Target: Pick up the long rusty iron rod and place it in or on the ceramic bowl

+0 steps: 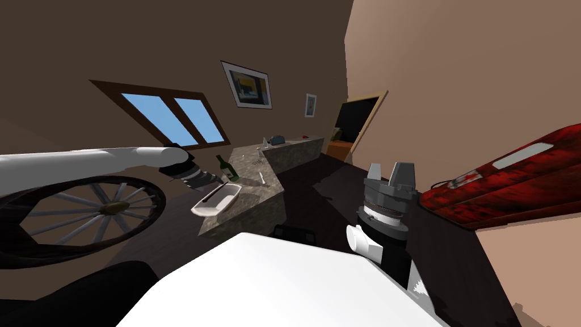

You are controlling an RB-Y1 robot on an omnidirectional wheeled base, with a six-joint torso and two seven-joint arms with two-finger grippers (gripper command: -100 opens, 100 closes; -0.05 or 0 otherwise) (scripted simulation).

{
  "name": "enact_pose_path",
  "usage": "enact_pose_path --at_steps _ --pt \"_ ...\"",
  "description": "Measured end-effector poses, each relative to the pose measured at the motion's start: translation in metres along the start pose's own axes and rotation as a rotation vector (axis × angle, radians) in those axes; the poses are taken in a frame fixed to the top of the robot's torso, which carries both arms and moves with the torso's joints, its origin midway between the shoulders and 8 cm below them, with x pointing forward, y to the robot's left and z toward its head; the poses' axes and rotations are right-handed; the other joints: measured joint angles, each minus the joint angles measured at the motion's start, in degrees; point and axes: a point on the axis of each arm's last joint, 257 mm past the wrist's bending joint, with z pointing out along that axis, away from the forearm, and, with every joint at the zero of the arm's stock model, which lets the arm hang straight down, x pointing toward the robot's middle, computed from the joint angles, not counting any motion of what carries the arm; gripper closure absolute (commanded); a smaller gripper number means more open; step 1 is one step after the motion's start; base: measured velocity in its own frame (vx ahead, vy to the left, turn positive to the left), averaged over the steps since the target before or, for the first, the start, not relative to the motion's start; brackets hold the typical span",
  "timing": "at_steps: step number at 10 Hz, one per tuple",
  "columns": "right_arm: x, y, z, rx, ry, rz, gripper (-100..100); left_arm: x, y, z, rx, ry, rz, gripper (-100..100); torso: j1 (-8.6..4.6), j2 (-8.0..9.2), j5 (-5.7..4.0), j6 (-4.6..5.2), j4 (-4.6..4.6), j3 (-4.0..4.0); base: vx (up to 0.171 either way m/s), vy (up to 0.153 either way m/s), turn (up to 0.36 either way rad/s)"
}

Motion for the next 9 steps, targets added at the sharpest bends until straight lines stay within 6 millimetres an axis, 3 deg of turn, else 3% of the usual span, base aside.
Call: enact_pose_path --at_steps 3,4,9 --pt "0.0 0.0 0.0 0.0 0.0 0.0 0 -0.01 -0.017 -0.02 0.006 -0.003 0.02 -100 0.01 0.01 0.0 0.0 0.0 0.0 -0.013 0.007 0.047" --pt "0.0 0.0 0.0 0.0 0.0 0.0 0 -0.009 -0.017 -0.021 0.005 -0.001 0.021 0 0.0 -0.02 0.01 0.01 -0.01 -0.01 0.0 0.0 0.0" --pt "0.0 0.0 0.0 0.0 0.0 0.0 0 -0.009 -0.017 -0.021 0.005 -0.001 0.021 0 -0.01 -0.06 0.01 0.01 -0.02 -0.04 0.0 0.0 0.0"
